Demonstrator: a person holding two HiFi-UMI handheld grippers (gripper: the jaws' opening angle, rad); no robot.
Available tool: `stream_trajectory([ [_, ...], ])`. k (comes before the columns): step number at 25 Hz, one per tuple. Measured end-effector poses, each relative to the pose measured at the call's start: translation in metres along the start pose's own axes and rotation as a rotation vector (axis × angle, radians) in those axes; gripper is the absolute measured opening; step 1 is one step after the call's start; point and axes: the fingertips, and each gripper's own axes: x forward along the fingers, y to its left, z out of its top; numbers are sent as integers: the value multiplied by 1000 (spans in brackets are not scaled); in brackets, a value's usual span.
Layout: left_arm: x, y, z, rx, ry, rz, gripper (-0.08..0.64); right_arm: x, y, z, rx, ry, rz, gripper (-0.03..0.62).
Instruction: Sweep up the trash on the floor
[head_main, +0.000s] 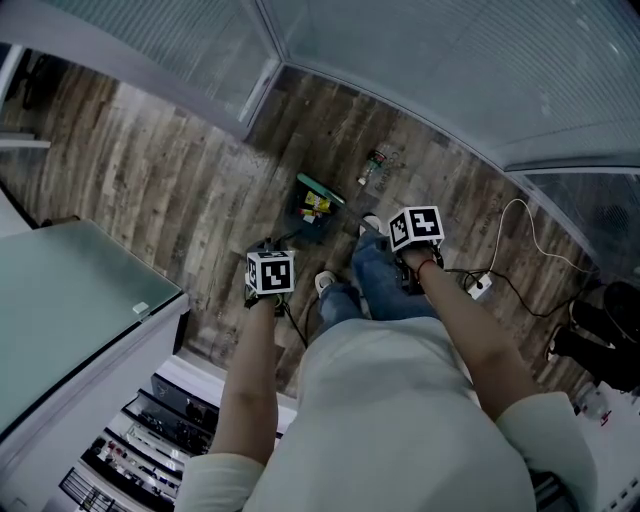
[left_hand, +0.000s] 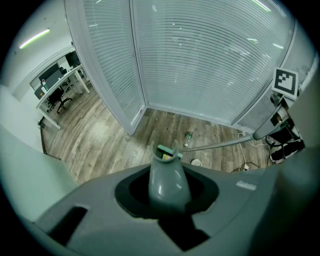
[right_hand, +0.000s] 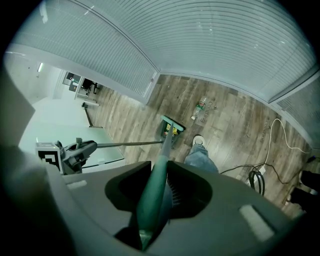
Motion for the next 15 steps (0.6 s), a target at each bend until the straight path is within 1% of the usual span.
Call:
stream_trajectory([
  [6, 0, 1, -1, -1, 0, -3, 94, 2, 6, -16, 1, 16, 10, 110],
  [15, -2, 1, -3, 5, -6, -6, 94, -1, 8, -26, 31, -13, 23, 110],
])
